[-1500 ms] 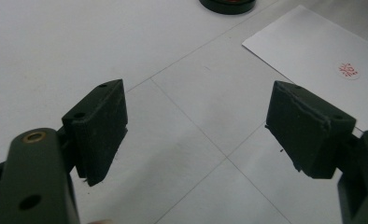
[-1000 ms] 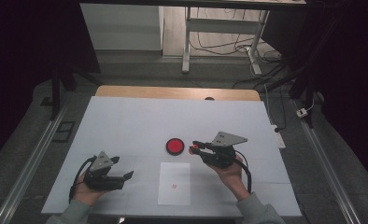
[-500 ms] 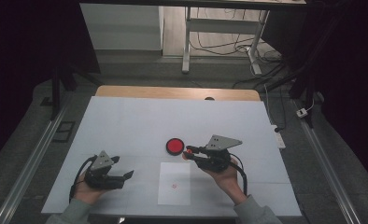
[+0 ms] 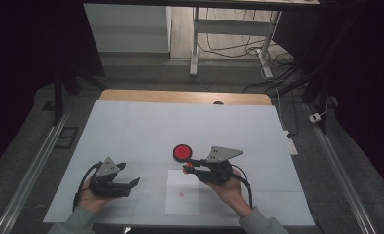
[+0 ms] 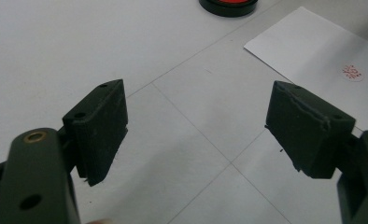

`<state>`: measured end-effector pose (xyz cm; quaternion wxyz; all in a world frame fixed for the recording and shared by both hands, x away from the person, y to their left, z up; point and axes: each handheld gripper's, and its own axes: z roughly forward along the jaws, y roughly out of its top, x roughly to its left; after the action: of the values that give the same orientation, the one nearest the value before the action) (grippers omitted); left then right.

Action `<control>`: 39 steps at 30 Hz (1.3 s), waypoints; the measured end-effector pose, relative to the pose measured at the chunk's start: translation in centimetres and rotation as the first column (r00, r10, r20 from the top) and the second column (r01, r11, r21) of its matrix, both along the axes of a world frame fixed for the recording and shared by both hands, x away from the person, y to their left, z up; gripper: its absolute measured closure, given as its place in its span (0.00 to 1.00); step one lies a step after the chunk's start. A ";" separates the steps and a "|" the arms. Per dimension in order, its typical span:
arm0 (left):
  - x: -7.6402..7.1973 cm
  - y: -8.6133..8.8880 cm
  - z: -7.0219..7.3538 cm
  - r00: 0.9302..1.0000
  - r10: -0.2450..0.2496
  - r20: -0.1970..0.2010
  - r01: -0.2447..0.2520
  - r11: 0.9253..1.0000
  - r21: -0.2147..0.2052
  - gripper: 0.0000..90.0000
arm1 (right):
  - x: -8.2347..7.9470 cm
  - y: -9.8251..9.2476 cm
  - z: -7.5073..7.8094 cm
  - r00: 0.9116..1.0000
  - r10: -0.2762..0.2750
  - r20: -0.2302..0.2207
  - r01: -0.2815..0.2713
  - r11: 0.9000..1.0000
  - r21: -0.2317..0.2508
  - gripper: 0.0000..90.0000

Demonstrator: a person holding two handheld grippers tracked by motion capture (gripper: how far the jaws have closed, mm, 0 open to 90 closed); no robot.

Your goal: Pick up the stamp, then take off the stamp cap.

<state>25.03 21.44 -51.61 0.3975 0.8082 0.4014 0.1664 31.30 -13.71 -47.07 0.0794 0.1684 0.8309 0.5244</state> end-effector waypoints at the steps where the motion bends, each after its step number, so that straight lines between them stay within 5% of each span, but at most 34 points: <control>1: 0.0 0.0 0.0 1.000 0.000 0.000 0.000 1.000 0.001 0.23 | 0.0 0.1 -0.1 1.000 0.004 0.000 -0.004 1.000 -0.001 0.79; 20: -0.2 -0.1 0.2 1.000 -0.006 0.007 0.006 1.000 0.002 0.23 | 0.0 0.0 0.0 1.000 -0.001 0.002 0.001 1.000 0.003 0.79; 39: 0.2 -2.8 2.3 0.997 -0.067 0.041 0.066 0.997 0.027 0.23 | 0.2 -0.1 -0.1 1.000 -0.012 0.001 0.012 1.000 0.004 0.79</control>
<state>25.26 18.68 -49.33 0.4009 0.8224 0.3636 0.1750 31.48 -13.81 -47.12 0.0826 0.1734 0.8289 0.5254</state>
